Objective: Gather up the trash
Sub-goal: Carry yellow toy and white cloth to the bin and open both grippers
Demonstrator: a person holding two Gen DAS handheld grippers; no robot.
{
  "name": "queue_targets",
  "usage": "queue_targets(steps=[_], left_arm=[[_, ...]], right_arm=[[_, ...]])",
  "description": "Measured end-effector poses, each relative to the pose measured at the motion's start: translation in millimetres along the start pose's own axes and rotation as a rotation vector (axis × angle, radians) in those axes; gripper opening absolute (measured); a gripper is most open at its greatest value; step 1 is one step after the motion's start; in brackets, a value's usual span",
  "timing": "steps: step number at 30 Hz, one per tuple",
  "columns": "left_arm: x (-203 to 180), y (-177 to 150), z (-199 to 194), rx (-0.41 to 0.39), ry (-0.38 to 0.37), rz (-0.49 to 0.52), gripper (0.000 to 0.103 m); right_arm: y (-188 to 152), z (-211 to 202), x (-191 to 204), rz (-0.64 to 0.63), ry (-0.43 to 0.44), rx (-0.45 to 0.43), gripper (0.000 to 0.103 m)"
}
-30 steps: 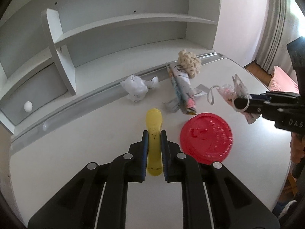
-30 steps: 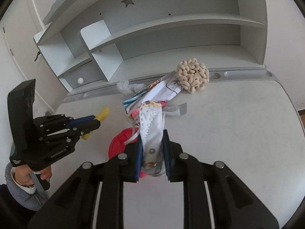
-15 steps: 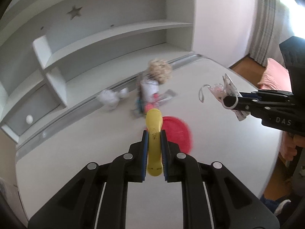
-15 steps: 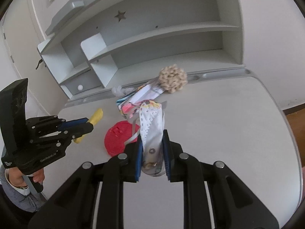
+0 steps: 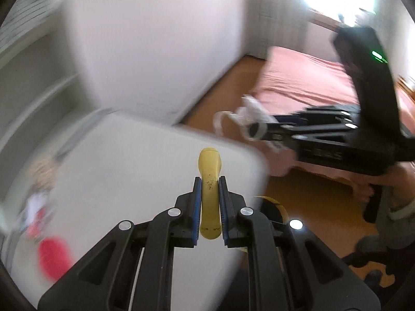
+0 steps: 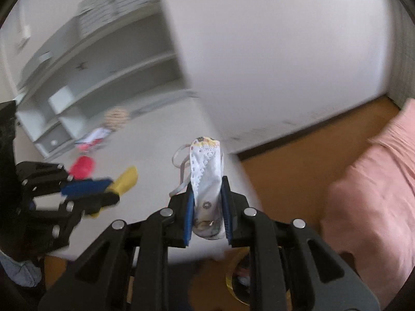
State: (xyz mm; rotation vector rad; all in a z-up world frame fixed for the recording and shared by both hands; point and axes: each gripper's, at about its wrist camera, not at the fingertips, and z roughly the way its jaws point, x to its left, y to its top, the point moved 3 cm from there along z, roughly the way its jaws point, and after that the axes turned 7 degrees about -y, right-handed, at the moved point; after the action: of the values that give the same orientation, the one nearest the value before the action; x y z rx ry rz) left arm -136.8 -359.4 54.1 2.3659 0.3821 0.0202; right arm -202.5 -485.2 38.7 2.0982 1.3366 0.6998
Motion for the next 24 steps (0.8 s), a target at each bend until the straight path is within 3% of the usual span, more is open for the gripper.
queue_targets(steps=[4, 6, 9, 12, 14, 16, 20, 24], left_arm=[[-73, 12, 60, 0.066, -0.105, 0.109, 0.012], [-101, -2, 108, 0.156, -0.173, 0.132, 0.012], [-112, -33, 177, 0.299, -0.233, 0.083, 0.012], [-103, -81, 261, 0.458, -0.22, -0.012, 0.012], [-97, -105, 294, 0.52, -0.214, -0.072, 0.012], [-93, -123, 314, 0.568, -0.215, -0.102, 0.012], [-92, -142, 333, 0.632, -0.229, -0.112, 0.012], [-91, -133, 343, 0.635, -0.241, -0.133, 0.012]], right_arm=[[-35, 4, -65, 0.069, -0.036, 0.094, 0.019], [-66, 30, -104, 0.143, -0.047, 0.189, 0.019], [-131, 88, -152, 0.293, -0.055, 0.356, 0.019], [-189, 142, -176, 0.426, -0.005, 0.499, 0.019], [-236, 184, -188, 0.539, 0.05, 0.651, 0.019], [-260, 201, -194, 0.564, 0.045, 0.721, 0.019], [-272, 210, -200, 0.629, 0.069, 0.743, 0.019], [-274, 217, -199, 0.626, 0.055, 0.757, 0.019]])
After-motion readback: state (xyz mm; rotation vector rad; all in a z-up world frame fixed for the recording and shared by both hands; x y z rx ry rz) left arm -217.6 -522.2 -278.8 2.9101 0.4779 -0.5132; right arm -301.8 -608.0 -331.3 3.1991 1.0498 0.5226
